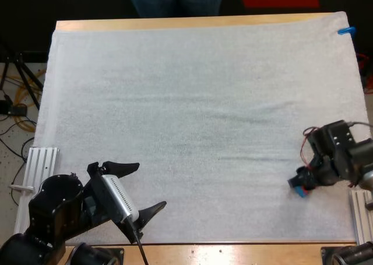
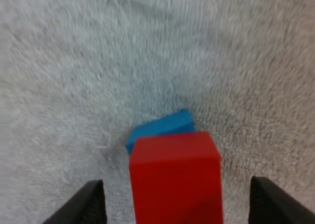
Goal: Stack red cube on blue cube
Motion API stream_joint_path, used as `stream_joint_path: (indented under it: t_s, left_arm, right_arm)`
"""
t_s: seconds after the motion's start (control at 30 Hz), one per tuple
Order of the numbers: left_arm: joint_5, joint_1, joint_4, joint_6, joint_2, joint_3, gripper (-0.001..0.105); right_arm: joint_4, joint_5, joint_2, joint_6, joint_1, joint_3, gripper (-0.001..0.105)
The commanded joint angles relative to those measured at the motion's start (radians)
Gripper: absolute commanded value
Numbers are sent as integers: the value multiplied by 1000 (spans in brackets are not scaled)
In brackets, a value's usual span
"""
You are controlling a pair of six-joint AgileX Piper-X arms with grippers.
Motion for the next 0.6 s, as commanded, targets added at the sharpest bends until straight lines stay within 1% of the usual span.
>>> stream_joint_path:
  t_s: [0.0,0.17,0.27,0.33,0.43,0.57]
  left_arm:
    - [16,-5,-3,0,-1,-7,87]
    - [14,-5,-7,0,-1,-7,87]
    - [-35,5,-21,-27,9,-7,87]
    - [-46,24,-30,-30,26,-7,87]
    - [-46,70,-55,-27,55,-7,87]
    - [-46,169,-111,-23,83,-7,87]
  right_arm:
    - [27,-12,-29,-10,0,-38,58]
    - [37,-12,-104,-3,0,-99,58]
    - [14,24,-138,10,0,-105,58]
    - [2,38,-145,25,0,-105,58]
    - [-18,35,-145,43,-17,-105,58]
    - [-91,22,-145,47,-94,-105,58]
